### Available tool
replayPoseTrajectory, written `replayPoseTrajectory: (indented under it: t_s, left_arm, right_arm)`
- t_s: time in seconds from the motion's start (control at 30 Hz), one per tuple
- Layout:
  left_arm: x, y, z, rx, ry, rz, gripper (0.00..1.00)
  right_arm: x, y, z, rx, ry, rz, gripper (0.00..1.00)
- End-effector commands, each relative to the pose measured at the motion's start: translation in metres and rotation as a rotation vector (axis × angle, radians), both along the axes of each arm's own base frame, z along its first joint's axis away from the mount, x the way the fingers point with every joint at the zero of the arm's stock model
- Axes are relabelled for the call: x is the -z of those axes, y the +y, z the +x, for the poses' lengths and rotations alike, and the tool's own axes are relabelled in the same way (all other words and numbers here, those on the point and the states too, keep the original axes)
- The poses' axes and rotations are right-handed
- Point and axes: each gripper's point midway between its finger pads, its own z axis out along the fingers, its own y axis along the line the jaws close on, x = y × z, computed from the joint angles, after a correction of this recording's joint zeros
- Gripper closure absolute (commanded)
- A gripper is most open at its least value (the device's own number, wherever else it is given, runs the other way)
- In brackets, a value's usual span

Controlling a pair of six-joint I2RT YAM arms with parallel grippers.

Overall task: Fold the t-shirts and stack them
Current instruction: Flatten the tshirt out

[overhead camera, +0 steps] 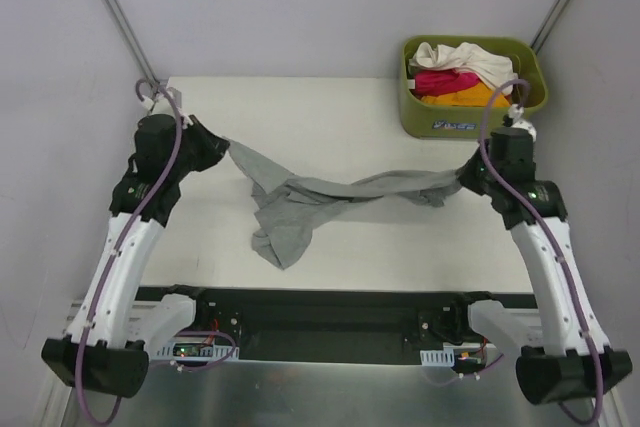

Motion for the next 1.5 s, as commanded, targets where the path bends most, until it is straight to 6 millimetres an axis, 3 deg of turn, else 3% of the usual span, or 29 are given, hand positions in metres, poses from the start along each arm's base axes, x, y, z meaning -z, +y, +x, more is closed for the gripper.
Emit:
replayPoseTrajectory:
  t_s: [0.0,0.03,0.07,0.13,0.17,0.23,0.27,0.33,0.37,0.4,0.43,0.47,0.5,0.57,0.7,0.8,0.9,0.93,1.0,1.03,1.13,1.17,1.2,1.23,1.27,1.33,1.37,1.4,1.47]
  left_arm:
    - [-0.123,0.012,-0.035,-0.031,-0.352,-0.026,1.0]
    - [-0.147,0.015,-0.052,-0.032,-0.428,-0.029,1.0]
    - [-0.178,0.018,-0.066,-0.037,-0.508,-0.035,1.0]
    - [-0.215,0.021,-0.097,-0.022,-0.629,-0.032,1.0]
    - [-0.244,0.024,-0.118,-0.021,-0.713,-0.04,1.0]
    - [-0.274,0.027,-0.151,-0.006,-0.82,-0.037,1.0]
    - [-0.301,0.03,-0.177,-0.006,-0.905,-0.041,1.0]
    - [-0.325,0.031,-0.209,0.019,-1.001,-0.029,1.0]
    - [-0.347,0.033,-0.237,0.03,-1.082,-0.032,1.0]
    - [-0.357,0.033,-0.25,0.04,-1.123,-0.023,1.0]
    - [-0.365,0.033,-0.262,0.049,-1.156,-0.02,1.0]
    - [-0.381,0.032,-0.288,0.074,-1.224,-0.019,1.0]
    - [-0.387,0.032,-0.298,0.08,-1.257,-0.005,1.0]
    - [-0.406,0.034,-0.32,0.084,-1.324,-0.005,1.0]
    - [-0.426,0.038,-0.328,0.057,-1.378,0.025,1.0]
    - [-0.438,0.045,-0.304,-0.003,-1.358,0.048,1.0]
    - [-0.435,0.045,-0.248,-0.037,-1.266,0.077,1.0]
    - [-0.425,0.041,-0.209,-0.038,-1.19,0.093,1.0]
    - [-0.408,0.038,-0.162,-0.046,-1.099,0.131,1.0]
    - [-0.393,0.037,-0.12,-0.061,-1.016,0.151,1.0]
    - [-0.322,0.029,-0.012,-0.057,-0.784,0.228,1.0]
    - [-0.303,0.027,0.01,-0.044,-0.742,0.261,1.0]
    - [-0.278,0.021,0.046,-0.024,-0.688,0.28,1.0]
    - [-0.242,0.017,0.071,0.0,-0.614,0.299,1.0]
    - [-0.221,0.012,0.089,0.026,-0.58,0.322,1.0]
    - [-0.156,0.005,0.139,0.062,-0.459,0.346,1.0]
    - [-0.134,0.002,0.154,0.08,-0.418,0.355,1.0]
    - [-0.086,-0.004,0.182,0.112,-0.325,0.365,1.0]
    - [-0.044,-0.012,0.209,0.158,-0.256,0.373,1.0]
  right_arm:
    - [-0.098,-0.003,-0.036,-0.061,-0.248,-0.009,0.99]
    - [-0.132,-0.004,-0.044,-0.065,-0.336,-0.002,0.99]
    - [-0.152,-0.005,-0.055,-0.074,-0.403,0.003,0.99]
    - [-0.186,-0.003,-0.072,-0.108,-0.502,0.01,0.99]
    - [-0.217,0.0,-0.085,-0.132,-0.587,0.027,0.99]
    - [-0.244,0.0,-0.106,-0.155,-0.667,0.031,0.99]
    - [-0.275,0.003,-0.127,-0.182,-0.759,0.043,0.99]
    - [-0.302,0.007,-0.15,-0.23,-0.841,0.052,0.99]
    - [-0.314,0.011,-0.161,-0.264,-0.878,0.058,0.99]
    - [-0.338,0.01,-0.184,-0.278,-0.96,0.059,0.99]
    - [-0.347,0.012,-0.192,-0.299,-0.989,0.059,0.99]
    - [-0.355,0.015,-0.202,-0.323,-1.02,0.064,0.99]
    - [-0.372,0.015,-0.222,-0.338,-1.087,0.062,0.99]
    - [-0.383,0.018,-0.235,-0.371,-1.127,0.07,0.99]
    - [-0.398,0.014,-0.245,-0.352,-1.192,0.068,0.99]
    - [-0.394,0.009,-0.223,-0.305,-1.149,0.05,0.99]
    - [-0.376,0.006,-0.179,-0.257,-1.042,0.034,0.99]
    - [-0.37,0.004,-0.166,-0.239,-1.011,0.026,0.99]
    - [-0.343,-0.004,-0.118,-0.159,-0.894,-0.009,0.99]
    - [-0.33,-0.007,-0.102,-0.136,-0.852,-0.025,0.99]
    - [-0.269,-0.018,-0.034,-0.038,-0.674,-0.084,0.99]
    - [-0.261,-0.023,-0.018,0.0,-0.665,-0.099,0.99]
    - [-0.22,-0.021,0.003,0.0,-0.569,-0.111,0.99]
    - [-0.198,-0.021,0.02,0.007,-0.516,-0.111,0.99]
    - [-0.183,-0.018,0.035,0.002,-0.501,-0.099,0.99]
    - [-0.115,-0.02,0.063,0.016,-0.356,-0.094,0.99]
    - [-0.1,-0.02,0.077,0.017,-0.34,-0.086,0.99]
    - [-0.08,-0.022,0.086,0.023,-0.3,-0.086,0.99]
    - [-0.018,-0.026,0.111,0.025,-0.167,-0.075,0.99]
